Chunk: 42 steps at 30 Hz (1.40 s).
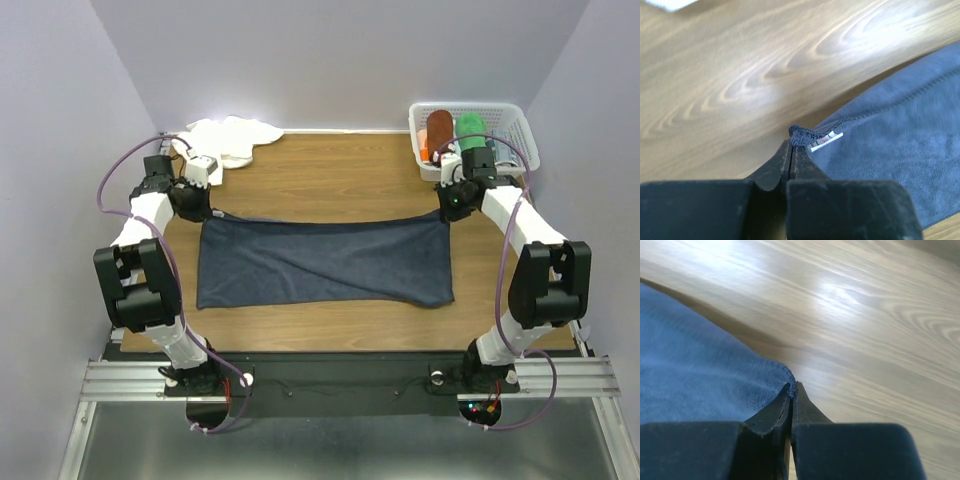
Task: Roll the towels
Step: Flatten the towel
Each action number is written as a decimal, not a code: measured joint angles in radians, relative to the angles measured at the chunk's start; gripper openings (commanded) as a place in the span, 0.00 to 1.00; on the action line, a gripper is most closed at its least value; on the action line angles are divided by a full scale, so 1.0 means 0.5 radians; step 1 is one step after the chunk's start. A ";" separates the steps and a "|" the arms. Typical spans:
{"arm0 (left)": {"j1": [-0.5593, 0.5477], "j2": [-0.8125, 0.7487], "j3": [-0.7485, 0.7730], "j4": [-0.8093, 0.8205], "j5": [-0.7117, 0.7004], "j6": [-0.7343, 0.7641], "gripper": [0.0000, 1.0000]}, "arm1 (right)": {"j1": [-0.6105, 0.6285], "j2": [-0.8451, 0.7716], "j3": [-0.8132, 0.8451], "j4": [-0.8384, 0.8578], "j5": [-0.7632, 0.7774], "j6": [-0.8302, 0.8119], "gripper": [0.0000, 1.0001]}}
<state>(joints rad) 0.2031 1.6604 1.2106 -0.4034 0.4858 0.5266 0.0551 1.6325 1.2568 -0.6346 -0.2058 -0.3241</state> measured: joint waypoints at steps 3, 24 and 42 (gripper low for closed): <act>-0.024 0.071 0.033 0.036 0.075 -0.018 0.00 | -0.060 0.095 0.059 0.018 0.036 -0.028 0.01; -0.198 0.691 0.623 0.180 -0.027 -0.180 0.49 | -0.060 0.613 0.543 0.118 0.134 -0.089 0.74; -0.101 -0.188 -0.502 -0.210 -0.212 0.245 0.36 | -0.059 0.056 -0.331 -0.814 -0.256 -0.610 0.25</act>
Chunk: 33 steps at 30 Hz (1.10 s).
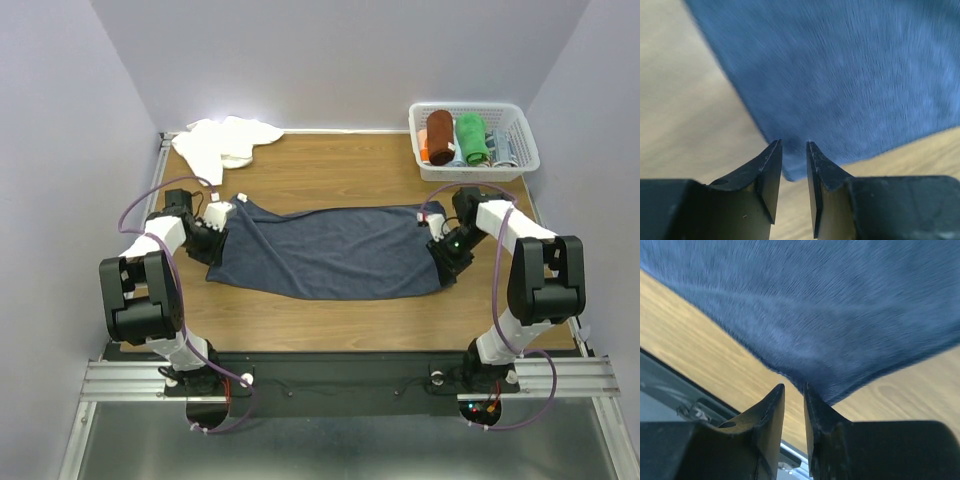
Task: Roll the towels
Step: Flatten the towel
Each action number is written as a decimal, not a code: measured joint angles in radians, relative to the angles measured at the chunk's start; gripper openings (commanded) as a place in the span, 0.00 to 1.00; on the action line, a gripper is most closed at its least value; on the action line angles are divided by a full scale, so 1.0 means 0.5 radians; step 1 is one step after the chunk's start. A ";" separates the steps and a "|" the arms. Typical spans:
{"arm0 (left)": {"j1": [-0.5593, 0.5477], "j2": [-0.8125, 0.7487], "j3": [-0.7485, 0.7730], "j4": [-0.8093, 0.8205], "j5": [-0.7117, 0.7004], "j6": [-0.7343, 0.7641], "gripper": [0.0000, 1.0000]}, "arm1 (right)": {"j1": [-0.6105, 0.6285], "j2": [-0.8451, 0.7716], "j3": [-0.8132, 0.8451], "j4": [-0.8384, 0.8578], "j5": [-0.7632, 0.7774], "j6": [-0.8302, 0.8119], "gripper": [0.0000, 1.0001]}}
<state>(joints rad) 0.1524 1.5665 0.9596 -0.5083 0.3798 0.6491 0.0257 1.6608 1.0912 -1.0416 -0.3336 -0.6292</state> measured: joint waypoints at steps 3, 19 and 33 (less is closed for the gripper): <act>0.000 0.000 -0.085 -0.014 -0.025 0.034 0.36 | 0.000 0.001 -0.047 -0.037 0.001 -0.049 0.18; 0.000 -0.024 -0.112 -0.057 -0.055 0.143 0.23 | 0.000 -0.005 -0.116 -0.146 0.066 -0.180 0.30; 0.001 -0.086 -0.233 -0.050 -0.159 0.182 0.18 | 0.000 -0.222 0.194 -0.256 -0.125 -0.202 0.23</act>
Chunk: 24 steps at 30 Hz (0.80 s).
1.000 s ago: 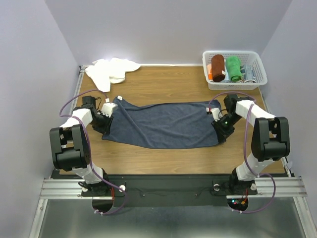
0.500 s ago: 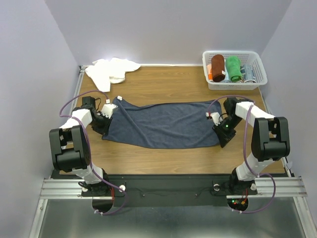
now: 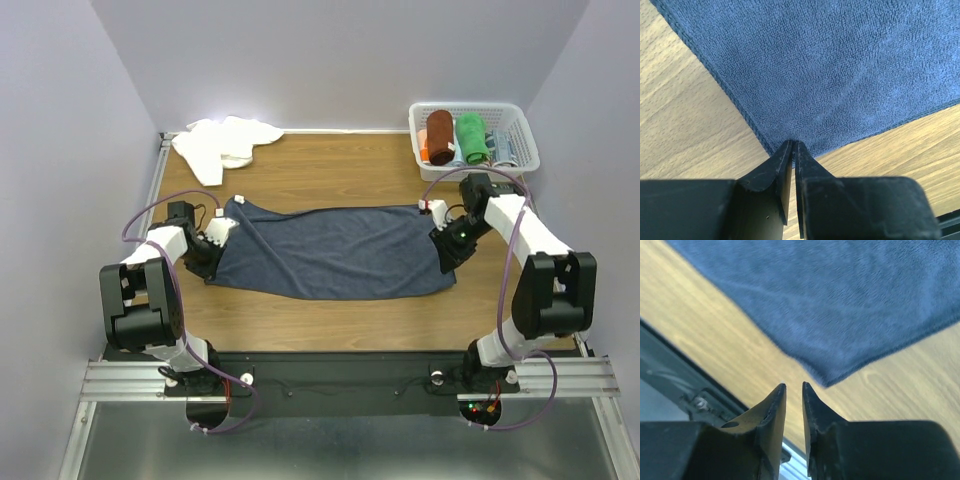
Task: Roll the towels
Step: Flatten the towel
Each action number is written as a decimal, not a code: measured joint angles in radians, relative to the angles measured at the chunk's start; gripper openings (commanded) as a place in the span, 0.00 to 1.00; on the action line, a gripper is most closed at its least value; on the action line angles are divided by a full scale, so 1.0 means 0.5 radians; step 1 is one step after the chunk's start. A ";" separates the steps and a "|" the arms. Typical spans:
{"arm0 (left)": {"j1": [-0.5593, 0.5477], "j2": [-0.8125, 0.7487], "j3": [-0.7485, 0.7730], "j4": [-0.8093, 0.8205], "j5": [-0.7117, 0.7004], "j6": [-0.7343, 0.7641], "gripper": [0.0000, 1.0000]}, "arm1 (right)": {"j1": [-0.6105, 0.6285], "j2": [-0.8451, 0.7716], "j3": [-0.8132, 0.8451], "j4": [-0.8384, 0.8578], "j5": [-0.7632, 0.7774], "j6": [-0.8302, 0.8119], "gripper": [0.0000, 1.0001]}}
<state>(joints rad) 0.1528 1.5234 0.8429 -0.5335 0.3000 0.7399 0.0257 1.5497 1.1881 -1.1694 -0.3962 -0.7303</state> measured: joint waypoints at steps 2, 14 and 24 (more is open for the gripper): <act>-0.001 0.000 0.000 -0.002 -0.001 -0.001 0.19 | 0.000 0.084 -0.030 0.071 0.026 0.027 0.23; 0.000 -0.068 0.035 -0.154 0.034 0.036 0.21 | 0.000 0.227 -0.460 0.336 0.315 0.053 0.17; 0.000 -0.121 0.077 -0.227 0.146 0.088 0.21 | 0.000 0.198 -0.486 0.365 0.369 0.062 0.17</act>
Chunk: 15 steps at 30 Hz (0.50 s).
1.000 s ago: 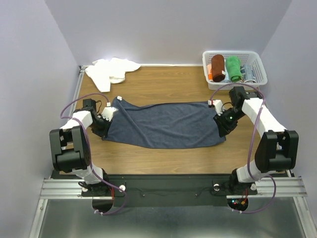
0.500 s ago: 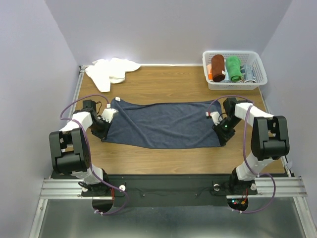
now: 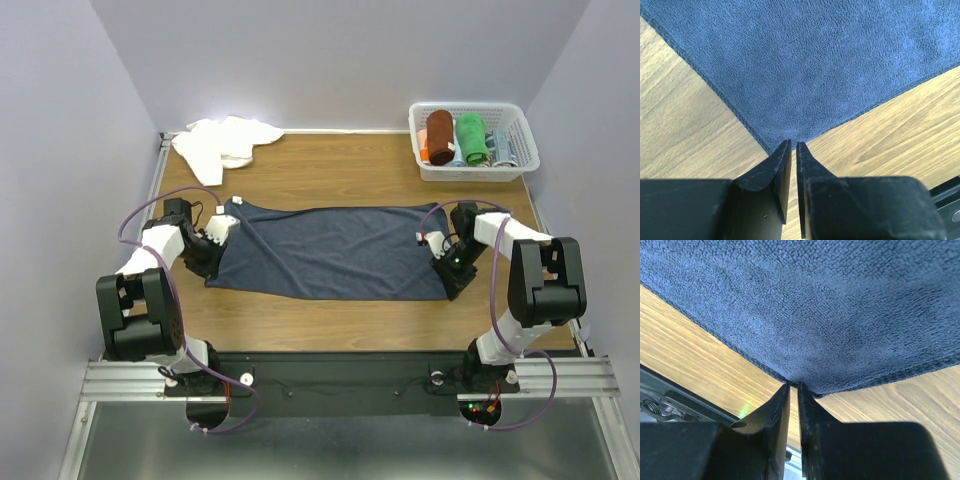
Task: Roll the towels
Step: Flatten the towel
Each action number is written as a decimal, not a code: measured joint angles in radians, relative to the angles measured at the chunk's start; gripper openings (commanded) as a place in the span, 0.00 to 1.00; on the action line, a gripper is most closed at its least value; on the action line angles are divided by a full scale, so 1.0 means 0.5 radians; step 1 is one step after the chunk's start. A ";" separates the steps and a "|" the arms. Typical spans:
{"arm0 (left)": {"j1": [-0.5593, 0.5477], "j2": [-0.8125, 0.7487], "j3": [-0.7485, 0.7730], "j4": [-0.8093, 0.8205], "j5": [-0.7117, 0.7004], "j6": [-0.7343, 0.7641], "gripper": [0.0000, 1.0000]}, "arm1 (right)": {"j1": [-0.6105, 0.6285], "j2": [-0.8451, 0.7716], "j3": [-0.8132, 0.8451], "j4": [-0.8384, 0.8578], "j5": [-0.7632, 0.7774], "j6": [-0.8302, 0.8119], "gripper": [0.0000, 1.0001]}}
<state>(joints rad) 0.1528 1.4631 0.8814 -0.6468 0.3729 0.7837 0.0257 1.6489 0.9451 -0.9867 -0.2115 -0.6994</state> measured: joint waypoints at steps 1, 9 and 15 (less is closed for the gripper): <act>0.000 0.004 -0.004 0.008 -0.002 0.000 0.21 | 0.000 0.000 -0.005 0.005 0.014 0.002 0.17; 0.082 0.084 -0.124 0.158 -0.121 -0.008 0.19 | 0.002 -0.018 -0.042 0.066 0.107 0.057 0.15; 0.233 0.069 -0.134 0.155 -0.181 0.027 0.18 | 0.002 -0.060 -0.098 0.069 0.172 0.078 0.14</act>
<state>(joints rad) 0.2691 1.4975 0.8143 -0.5694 0.2825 0.7971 0.0265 1.6192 0.8959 -0.9520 -0.1253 -0.6605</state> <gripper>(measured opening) 0.189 0.141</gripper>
